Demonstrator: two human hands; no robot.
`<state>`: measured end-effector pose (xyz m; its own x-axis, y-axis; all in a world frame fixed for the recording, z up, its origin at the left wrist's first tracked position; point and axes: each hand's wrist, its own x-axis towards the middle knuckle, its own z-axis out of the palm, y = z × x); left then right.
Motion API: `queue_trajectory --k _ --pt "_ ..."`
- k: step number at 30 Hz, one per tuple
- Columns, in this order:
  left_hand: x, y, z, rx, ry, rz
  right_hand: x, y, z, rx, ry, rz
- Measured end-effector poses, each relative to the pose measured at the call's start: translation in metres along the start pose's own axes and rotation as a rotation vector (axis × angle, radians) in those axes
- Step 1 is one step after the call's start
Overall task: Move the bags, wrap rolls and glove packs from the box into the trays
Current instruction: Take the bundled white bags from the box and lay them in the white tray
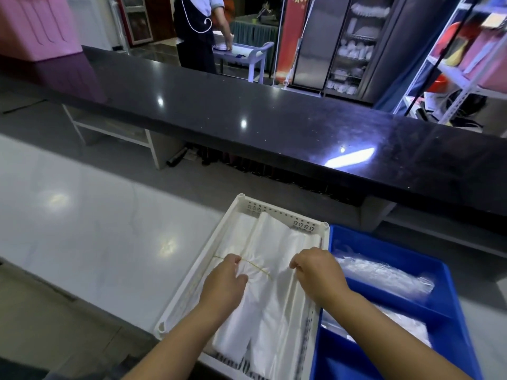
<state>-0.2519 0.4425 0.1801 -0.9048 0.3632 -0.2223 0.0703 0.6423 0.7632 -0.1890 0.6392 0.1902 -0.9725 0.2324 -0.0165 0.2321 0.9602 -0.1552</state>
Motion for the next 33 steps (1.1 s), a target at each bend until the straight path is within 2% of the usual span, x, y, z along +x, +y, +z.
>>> queue_trajectory --k 2,5,8,11,14,21,25,29,33 --pt "-0.001 0.002 -0.013 -0.073 0.052 0.014 -0.003 0.001 0.001 -0.047 -0.051 -0.087" --pt "0.0 0.004 -0.039 -0.051 0.154 0.076 -0.003 -0.003 0.0 -0.029 -0.165 -0.298" --pt "0.004 0.005 -0.059 -0.021 0.229 0.11 0.005 -0.013 0.004 -0.057 -0.207 -0.511" --pt "0.006 0.004 -0.067 -0.036 0.246 0.111 0.013 -0.022 0.011 -0.117 -0.318 -0.604" --pt "0.004 0.002 -0.065 -0.081 0.228 0.087 0.018 -0.023 0.011 -0.228 -0.292 -0.697" --pt "-0.002 0.006 -0.042 -0.085 0.163 0.1 0.022 -0.016 -0.015 -0.332 -0.25 -0.747" --pt "-0.007 0.009 -0.012 -0.118 0.088 0.084 0.007 -0.004 -0.022 -0.345 -0.143 -0.753" --pt "-0.015 0.003 0.014 0.102 -0.036 0.06 -0.003 0.0 -0.022 -0.331 -0.038 -0.719" --pt "-0.012 0.003 0.007 0.378 -0.02 0.169 -0.003 -0.003 -0.016 -0.232 -0.096 -0.654"
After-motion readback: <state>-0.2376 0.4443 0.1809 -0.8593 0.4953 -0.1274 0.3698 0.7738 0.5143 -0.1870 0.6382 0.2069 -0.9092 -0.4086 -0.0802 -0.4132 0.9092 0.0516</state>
